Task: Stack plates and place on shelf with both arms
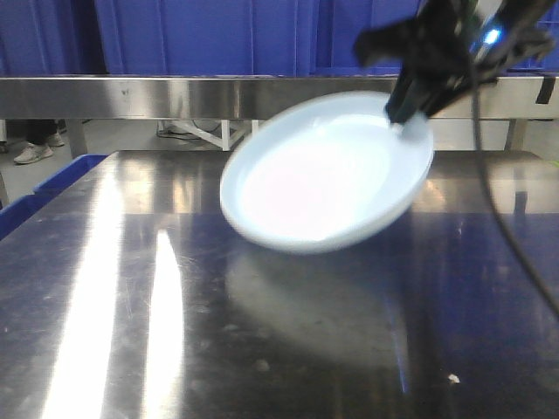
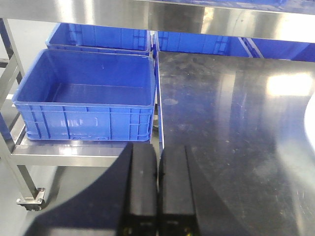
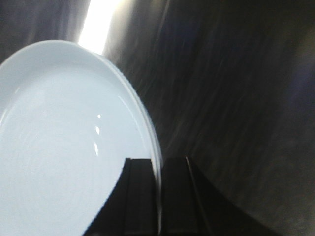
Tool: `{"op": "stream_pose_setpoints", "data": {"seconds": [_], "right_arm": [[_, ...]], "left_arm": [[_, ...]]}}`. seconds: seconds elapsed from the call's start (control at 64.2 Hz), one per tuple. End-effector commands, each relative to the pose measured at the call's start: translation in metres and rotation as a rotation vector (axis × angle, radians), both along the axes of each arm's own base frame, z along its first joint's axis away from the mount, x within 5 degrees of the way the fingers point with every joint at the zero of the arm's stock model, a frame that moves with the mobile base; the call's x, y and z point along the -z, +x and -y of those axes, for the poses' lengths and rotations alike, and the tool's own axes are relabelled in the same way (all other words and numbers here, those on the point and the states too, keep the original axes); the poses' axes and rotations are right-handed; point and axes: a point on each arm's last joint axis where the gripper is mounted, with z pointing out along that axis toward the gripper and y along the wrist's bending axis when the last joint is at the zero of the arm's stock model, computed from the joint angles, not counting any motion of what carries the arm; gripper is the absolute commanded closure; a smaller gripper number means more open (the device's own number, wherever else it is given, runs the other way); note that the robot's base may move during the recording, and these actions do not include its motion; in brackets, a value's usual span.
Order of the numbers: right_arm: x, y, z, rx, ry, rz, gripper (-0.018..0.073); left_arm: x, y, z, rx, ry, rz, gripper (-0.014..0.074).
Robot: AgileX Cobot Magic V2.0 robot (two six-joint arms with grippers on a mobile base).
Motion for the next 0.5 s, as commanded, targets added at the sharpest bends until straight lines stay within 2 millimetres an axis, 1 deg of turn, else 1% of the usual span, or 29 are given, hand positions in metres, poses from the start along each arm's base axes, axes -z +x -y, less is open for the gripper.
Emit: {"op": "stream_pose_setpoints", "data": {"seconds": [0.0,0.093,0.125,0.171,0.249,0.296,0.358,0.467,0.483], "right_arm": [[-0.052,-0.01,0.02,0.032,0.048,0.209,0.0544],[-0.069,-0.023,0.044,0.097,0.061,0.276,0.0544],[-0.071,-0.027,0.05,0.113,0.062,0.288,0.0544],[-0.077,-0.035,0.063,0.153,0.065,0.319,0.0544],[-0.083,-0.052,0.081,0.205,0.066,0.359,0.0544],[-0.082,-0.062,0.09,0.237,0.062,0.371,0.0544],[-0.083,-0.075,0.097,0.262,0.061,0.391,0.0544],[-0.076,-0.101,0.103,0.279,0.061,0.405,0.0544],[-0.072,-0.105,0.103,0.28,0.06,0.4,0.0544]], "left_arm": [[-0.017,0.002,0.001,0.004,-0.024,0.104,0.0512],[-0.017,0.002,0.001,0.004,-0.024,0.104,0.0512],[-0.017,0.002,0.001,0.004,-0.024,0.104,0.0512],[-0.017,0.002,0.001,0.004,-0.024,0.104,0.0512],[-0.017,0.002,0.001,0.004,-0.024,0.104,0.0512],[-0.017,0.002,0.001,0.004,-0.024,0.104,0.0512],[-0.017,0.002,0.001,0.004,-0.024,0.104,0.0512],[-0.017,0.002,0.001,0.004,-0.024,0.104,0.0512],[-0.017,0.002,0.001,0.004,-0.024,0.104,0.0512]]}}
